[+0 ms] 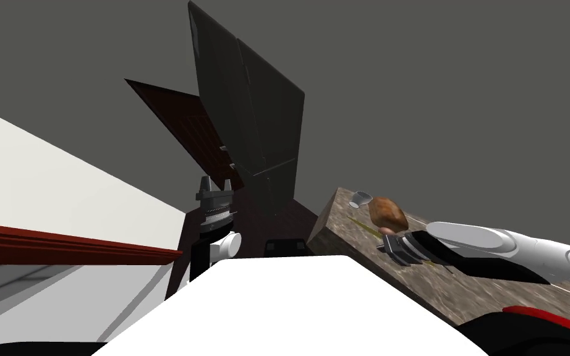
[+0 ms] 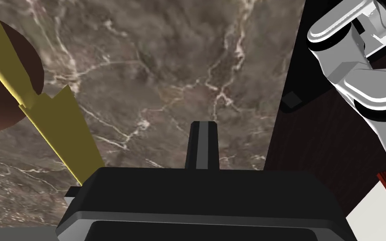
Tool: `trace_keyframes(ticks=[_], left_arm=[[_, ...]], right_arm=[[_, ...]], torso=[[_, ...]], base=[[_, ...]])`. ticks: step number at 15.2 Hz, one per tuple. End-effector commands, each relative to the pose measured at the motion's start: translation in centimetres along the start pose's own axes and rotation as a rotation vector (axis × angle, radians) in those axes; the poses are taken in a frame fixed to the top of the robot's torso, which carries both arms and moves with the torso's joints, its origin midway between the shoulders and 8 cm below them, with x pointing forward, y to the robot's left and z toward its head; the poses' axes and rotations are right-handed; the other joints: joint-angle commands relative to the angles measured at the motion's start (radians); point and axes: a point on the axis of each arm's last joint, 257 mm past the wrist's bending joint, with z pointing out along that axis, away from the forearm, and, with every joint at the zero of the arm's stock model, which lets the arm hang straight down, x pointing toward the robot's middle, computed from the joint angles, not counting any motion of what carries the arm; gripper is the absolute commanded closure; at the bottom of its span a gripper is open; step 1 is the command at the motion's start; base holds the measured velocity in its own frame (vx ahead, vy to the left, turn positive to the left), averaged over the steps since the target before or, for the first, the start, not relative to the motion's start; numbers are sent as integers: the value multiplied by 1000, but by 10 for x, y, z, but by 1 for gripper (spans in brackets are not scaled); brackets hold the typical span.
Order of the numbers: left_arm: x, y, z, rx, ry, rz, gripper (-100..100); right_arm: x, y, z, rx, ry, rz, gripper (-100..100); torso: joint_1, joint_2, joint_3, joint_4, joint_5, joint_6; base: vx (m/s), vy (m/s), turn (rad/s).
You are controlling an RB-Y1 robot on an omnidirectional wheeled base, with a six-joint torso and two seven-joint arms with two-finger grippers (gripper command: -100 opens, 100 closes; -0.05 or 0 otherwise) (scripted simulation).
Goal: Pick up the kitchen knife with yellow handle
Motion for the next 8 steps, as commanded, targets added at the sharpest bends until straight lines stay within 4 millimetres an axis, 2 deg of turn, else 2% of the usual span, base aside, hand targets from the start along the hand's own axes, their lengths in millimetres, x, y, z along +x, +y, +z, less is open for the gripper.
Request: trace_keyframes(ticks=[1,2,3,7,8], left_arm=[[0,0,0,0,0,0,0],[0,0,0,0,0,0,0],[0,0,0,0,0,0,0],[0,0,0,0,0,0,0],[0,0,0,0,0,0,0]], right_arm=[[-8,-5,-5,-2,0,-9,100],[-5,-4,-3,2,-2,-8,100],[8,-10,-5,15,31,-1,-100],[31,-19,-11,36,86,20,-100],[25,-10,-7,13,70,19,-100]], torso=[[0,0,0,0,0,0],[0,1,1,0,0,0],[0,1,1,0,0,0],[-4,-20,-11,-4,-1,-3],[-7,-22,-12,-4,-1,-5]], base=[[-46,-17,-117],[-26,-8,-20],[103,-29,76],[245,-34,66],[123,-23,14]])
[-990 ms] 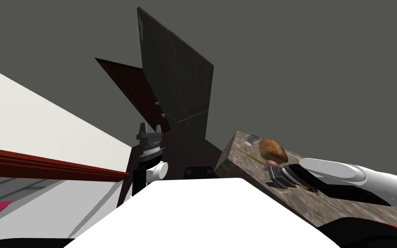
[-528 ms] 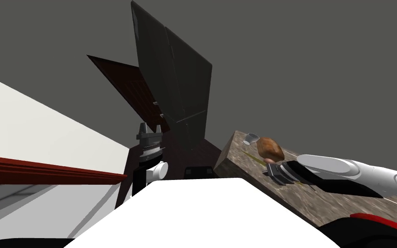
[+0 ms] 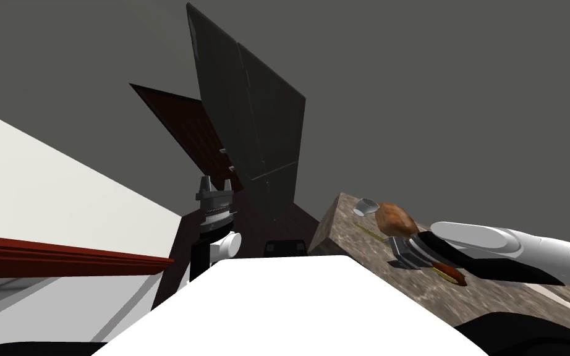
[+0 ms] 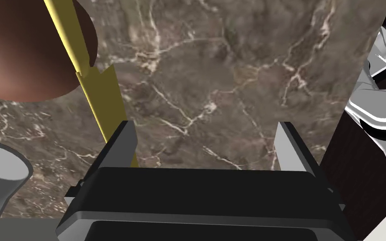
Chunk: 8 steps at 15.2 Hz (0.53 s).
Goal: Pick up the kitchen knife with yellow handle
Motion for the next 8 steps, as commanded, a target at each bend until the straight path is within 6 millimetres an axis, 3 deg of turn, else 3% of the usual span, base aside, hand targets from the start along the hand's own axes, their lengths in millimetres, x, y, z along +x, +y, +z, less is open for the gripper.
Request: trace_keyframes(ticks=[1,5,6,8], left_arm=[[0,0,0,0,0,0,0],[0,0,0,0,0,0,0],[0,0,0,0,0,0,0],[0,0,0,0,0,0,0]], right_arm=[[7,1,6,12,-8,9,-100],[14,4,12,20,-14,20,-100],[7,1,6,12,-8,9,100],[2,0,1,3,-2,2,100]], torso=[[0,0,0,0,0,0],[4,15,9,4,1,1],[3,15,9,4,1,1],[1,13,8,3,1,1]], base=[[27,5,52],[-46,36,69],[1,-9,-105],[28,-25,-83]])
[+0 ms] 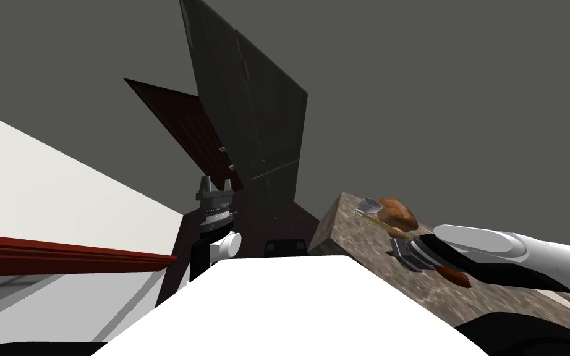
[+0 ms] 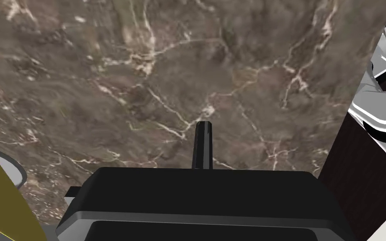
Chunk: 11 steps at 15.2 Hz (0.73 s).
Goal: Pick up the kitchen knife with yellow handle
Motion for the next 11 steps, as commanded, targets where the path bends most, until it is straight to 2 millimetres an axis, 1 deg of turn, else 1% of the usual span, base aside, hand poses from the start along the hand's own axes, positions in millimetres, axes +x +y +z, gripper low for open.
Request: trace_keyframes(ticks=[1,2,5,6,11], left_arm=[[0,0,0,0,0,0,0],[0,0,0,0,0,0,0],[0,0,0,0,0,0,0],[0,0,0,0,0,0,0],[0,0,0,0,0,0,0]], right_arm=[[0,0,0,0,0,0,100],[-5,-14,0,46,-18,-3,-100],[-9,-33,0,116,-44,-3,-100],[-9,-33,0,116,-44,-3,-100],[-11,-78,-2,278,-94,2,-100]], torso=[[0,0,0,0,0,0],[0,0,0,0,0,0],[5,5,3,1,1,0],[6,6,3,1,1,0],[5,5,3,1,1,0]], base=[[26,-19,-18],[-21,19,24],[-69,66,23],[-57,45,12],[-47,51,42]])
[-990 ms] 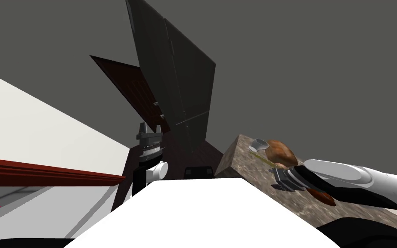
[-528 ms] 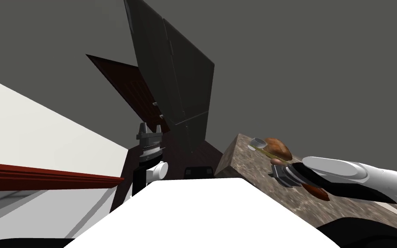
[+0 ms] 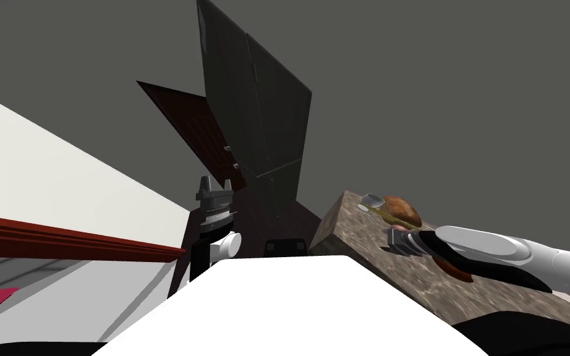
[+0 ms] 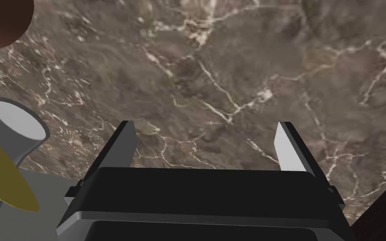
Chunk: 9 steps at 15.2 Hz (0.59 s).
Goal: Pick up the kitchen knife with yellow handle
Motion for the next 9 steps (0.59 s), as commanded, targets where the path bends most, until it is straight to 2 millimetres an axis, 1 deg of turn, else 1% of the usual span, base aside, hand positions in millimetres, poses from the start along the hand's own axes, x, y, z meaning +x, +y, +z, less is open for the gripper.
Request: trace_keyframes(ticks=[1,2,3,5,6,8,9], left_arm=[[0,0,0,0,0,0,0],[0,0,0,0,0,0,0],[0,0,0,0,0,0,0],[0,0,0,0,0,0,0],[0,0,0,0,0,0,0],[0,0,0,0,0,0,0],[0,0,0,0,0,0,0]], right_arm=[[-1,-11,1,44,-11,0,-100],[0,-21,2,81,-19,1,-100],[0,-21,2,81,-19,1,-100],[2,-40,4,156,-34,3,-100],[2,-41,4,158,-34,3,-100],[6,-60,4,235,-44,6,-100],[6,-61,4,238,-44,6,-100]], torso=[[0,0,0,0,0,0],[0,0,0,0,0,0],[0,0,0,0,0,0],[-1,-1,-1,0,0,0],[-1,-1,-1,0,0,0],[-1,-2,-1,0,0,0],[0,-2,-1,0,0,0]], base=[[-56,54,32],[-46,51,40],[-35,43,30],[-32,44,57],[-32,46,43],[-31,51,48],[-28,48,43]])
